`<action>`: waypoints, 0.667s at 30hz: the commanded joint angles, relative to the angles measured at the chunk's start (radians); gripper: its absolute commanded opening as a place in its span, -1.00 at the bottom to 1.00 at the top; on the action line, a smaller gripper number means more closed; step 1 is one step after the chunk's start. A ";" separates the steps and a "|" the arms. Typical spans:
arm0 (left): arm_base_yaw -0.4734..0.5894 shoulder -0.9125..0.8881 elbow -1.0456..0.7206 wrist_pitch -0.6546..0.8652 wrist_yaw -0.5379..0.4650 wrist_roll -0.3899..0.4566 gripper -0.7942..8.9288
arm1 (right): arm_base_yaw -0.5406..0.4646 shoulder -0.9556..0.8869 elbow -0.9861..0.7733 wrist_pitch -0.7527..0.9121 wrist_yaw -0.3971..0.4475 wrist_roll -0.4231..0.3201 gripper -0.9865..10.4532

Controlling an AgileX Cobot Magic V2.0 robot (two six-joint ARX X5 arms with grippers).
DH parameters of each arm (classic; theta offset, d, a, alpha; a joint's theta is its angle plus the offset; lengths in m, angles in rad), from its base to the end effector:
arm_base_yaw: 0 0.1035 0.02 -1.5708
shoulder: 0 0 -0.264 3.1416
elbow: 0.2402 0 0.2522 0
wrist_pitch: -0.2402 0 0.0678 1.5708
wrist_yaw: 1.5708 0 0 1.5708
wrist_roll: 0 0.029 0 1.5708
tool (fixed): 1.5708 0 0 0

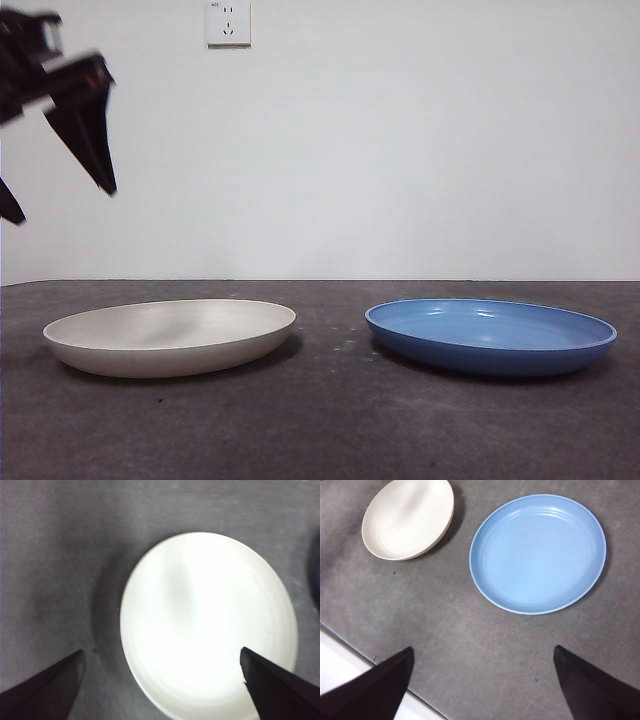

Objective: Pick up the white plate, put it on the blue plate, put it on desk

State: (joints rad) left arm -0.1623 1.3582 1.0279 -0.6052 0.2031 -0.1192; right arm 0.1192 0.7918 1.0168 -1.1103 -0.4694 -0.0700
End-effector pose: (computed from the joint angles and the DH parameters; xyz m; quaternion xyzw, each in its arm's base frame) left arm 0.2680 -0.0498 0.2614 -0.0615 0.4596 -0.1350 0.8756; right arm 0.1168 0.0272 0.3320 0.0443 0.4124 0.2767 0.8669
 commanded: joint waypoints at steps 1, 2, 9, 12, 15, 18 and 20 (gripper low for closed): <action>-0.003 0.079 0.032 0.027 -0.020 0.003 0.19 | 0.004 0.004 0.020 0.010 -0.003 0.011 -0.04; -0.003 0.105 0.034 0.043 -0.024 0.003 0.19 | 0.004 0.004 0.020 0.010 -0.003 0.011 -0.04; -0.003 0.252 0.045 0.105 -0.027 0.003 0.18 | 0.004 0.004 0.020 0.009 -0.003 0.011 -0.04; -0.003 0.295 0.045 0.114 -0.027 0.003 0.18 | 0.004 0.004 0.020 0.010 -0.002 0.011 -0.04; -0.003 0.325 0.045 0.116 -0.028 0.003 0.17 | 0.004 0.004 0.020 0.010 -0.002 0.011 -0.04; -0.003 0.343 0.045 0.116 -0.029 0.003 0.08 | 0.004 0.004 0.020 0.010 -0.002 0.011 -0.04; -0.003 0.351 0.045 0.110 -0.031 0.003 -0.06 | 0.004 0.004 0.020 0.010 -0.002 0.011 -0.04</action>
State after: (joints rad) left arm -0.1623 1.6871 1.0481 -0.4976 0.1780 -0.1188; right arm 0.1192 0.7918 1.0168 -1.1103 -0.4694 -0.0704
